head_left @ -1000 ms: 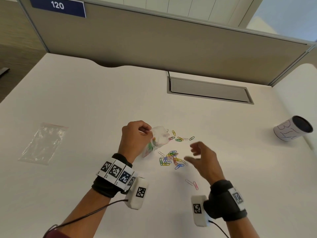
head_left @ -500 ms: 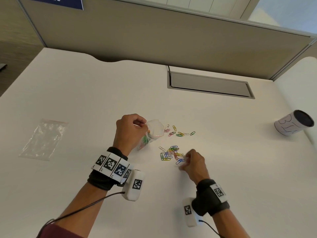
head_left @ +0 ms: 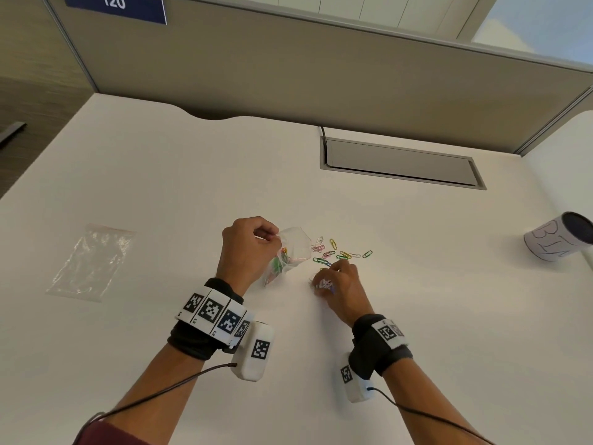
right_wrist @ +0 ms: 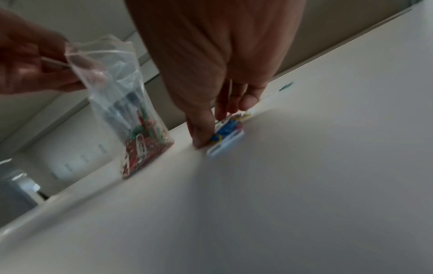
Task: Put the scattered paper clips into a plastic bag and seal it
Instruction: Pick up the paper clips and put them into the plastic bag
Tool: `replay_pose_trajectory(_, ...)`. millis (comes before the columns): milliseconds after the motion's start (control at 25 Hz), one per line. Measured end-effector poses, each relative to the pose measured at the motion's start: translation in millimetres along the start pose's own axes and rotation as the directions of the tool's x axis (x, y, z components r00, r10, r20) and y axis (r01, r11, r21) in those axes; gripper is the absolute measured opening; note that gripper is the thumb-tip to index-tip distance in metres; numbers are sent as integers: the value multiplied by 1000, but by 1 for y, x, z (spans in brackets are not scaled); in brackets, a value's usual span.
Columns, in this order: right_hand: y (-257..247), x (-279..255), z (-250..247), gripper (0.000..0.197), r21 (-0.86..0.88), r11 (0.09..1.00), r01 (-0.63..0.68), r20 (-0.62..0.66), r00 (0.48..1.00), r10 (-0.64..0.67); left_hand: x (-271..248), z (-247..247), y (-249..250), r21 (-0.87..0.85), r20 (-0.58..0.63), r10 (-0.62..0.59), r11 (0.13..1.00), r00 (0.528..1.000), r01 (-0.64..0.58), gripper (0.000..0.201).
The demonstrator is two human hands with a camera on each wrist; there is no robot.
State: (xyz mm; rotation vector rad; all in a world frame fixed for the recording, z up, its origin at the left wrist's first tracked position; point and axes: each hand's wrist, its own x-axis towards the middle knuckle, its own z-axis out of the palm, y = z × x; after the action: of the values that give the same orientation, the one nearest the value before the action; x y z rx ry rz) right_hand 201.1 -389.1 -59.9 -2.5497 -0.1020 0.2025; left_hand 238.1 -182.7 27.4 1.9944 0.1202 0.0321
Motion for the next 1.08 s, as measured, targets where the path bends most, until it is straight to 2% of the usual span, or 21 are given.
replay_pose_trajectory(80, 2, 11, -8, 27, -29, 1000, -12, -81, 997, 9, 0, 0, 0, -9, 1, -13, 1000, 1000, 13, 10)
replay_pose_trajectory(120, 2, 17, -12, 42, -80, 997, -5, -56, 998, 1, 0, 0, 0, -13, 1, -19, 1000, 1000, 19, 10)
replay_pose_trajectory(200, 0, 31, -19, 76, -248, 968, 36, 122, 992, -6, 0, 1, 0, -5, 6, -20, 1000, 1000, 20, 11)
replay_pose_trajectory(240, 0, 37, -21, 87, -339, 938, 70, 226, 974, 9, -1, 2, 2, 2, 13, -18, 1000, 1000, 18, 11)
replay_pose_trajectory(280, 0, 41, -22, 92, -411, 905, 109, 306, 952, 25, -2, 2, 3, 6, 21, -17, 1000, 1000, 17, 11)
replay_pose_trajectory(360, 3, 43, -23, 94, -469, 869, 161, 383, 923, 35, -3, 5, 4, -2, 34, -17, 1000, 999, 17, 10)
replay_pose_trajectory(440, 7, 36, -25, 92, -437, 881, 179, 385, 923, 3, -5, 8, 5, -5, 40, -15, 1000, 999, 15, 10)
replay_pose_trajectory(520, 12, 24, -24, 72, -397, 899, 184, 319, 946, -54, -5, 11, 6, -6, 44, -14, 1000, 999, 14, 10)
replay_pose_trajectory(600, 17, 13, -21, 46, -325, 930, 173, 190, 975, -115, -5, 14, 7, -10, 50, -17, 1000, 999, 18, 10)
replay_pose_trajectory(680, 20, 8, -18, 33, -257, 955, 148, 89, 988, -129, -7, 19, 9, -2, 53, -16, 1000, 998, 16, 10)
replay_pose_trajectory(800, 17, 10, -19, 18, -259, 958, 122, 70, 992, -108, -12, 23, 12, 3, 56, -8, 1000, 998, 7, 9)
replay_pose_trajectory(960, 12, 15, -19, 15, -316, 942, 114, 68, 993, -98, -15, 26, 14, 22, 61, -5, 1000, 998, 3, 10)
replay_pose_trajectory(1080, 11, 15, -22, 22, -193, 981, 35, 2, 999, -35, -17, 27, 14, 28, 60, -9, 1000, 998, 8, 10)
